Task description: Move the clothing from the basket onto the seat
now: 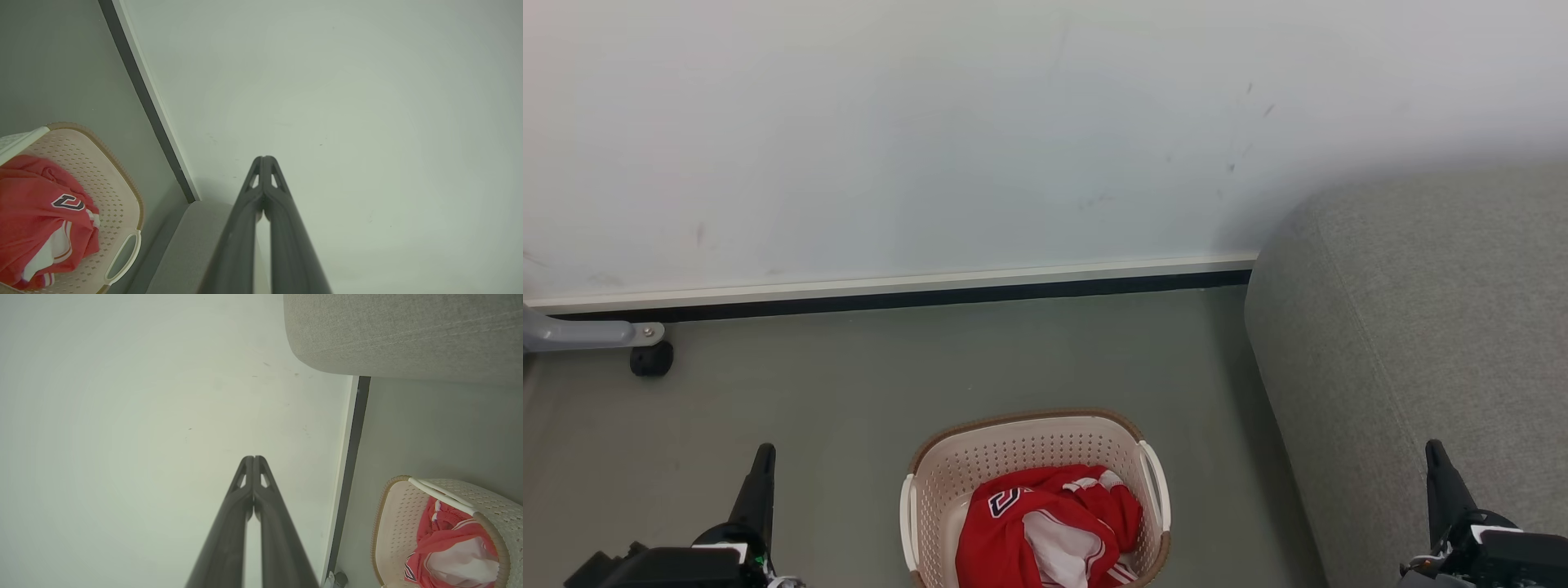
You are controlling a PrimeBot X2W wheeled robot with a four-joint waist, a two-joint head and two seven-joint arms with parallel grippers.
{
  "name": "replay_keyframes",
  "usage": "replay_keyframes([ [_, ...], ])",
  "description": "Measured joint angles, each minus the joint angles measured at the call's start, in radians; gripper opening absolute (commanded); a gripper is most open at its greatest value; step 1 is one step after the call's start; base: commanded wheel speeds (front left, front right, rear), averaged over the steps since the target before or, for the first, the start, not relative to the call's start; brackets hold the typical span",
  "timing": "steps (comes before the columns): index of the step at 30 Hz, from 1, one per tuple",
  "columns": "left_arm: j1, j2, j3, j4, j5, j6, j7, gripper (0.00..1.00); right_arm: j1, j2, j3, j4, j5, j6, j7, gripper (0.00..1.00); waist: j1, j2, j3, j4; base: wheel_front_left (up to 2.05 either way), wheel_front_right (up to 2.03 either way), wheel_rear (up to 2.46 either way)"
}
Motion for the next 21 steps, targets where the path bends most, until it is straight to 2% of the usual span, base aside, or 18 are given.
replay_keyframes([
  [21, 0.000, 0.000, 0.000, 0.000, 0.000, 0.000, 0.000, 0.00, 0.000, 0.000, 0.000, 0.000, 0.000, 0.000, 0.000, 0.00, 0.0000, 0.0000, 0.000, 0.000, 0.00, 0.00, 0.00],
])
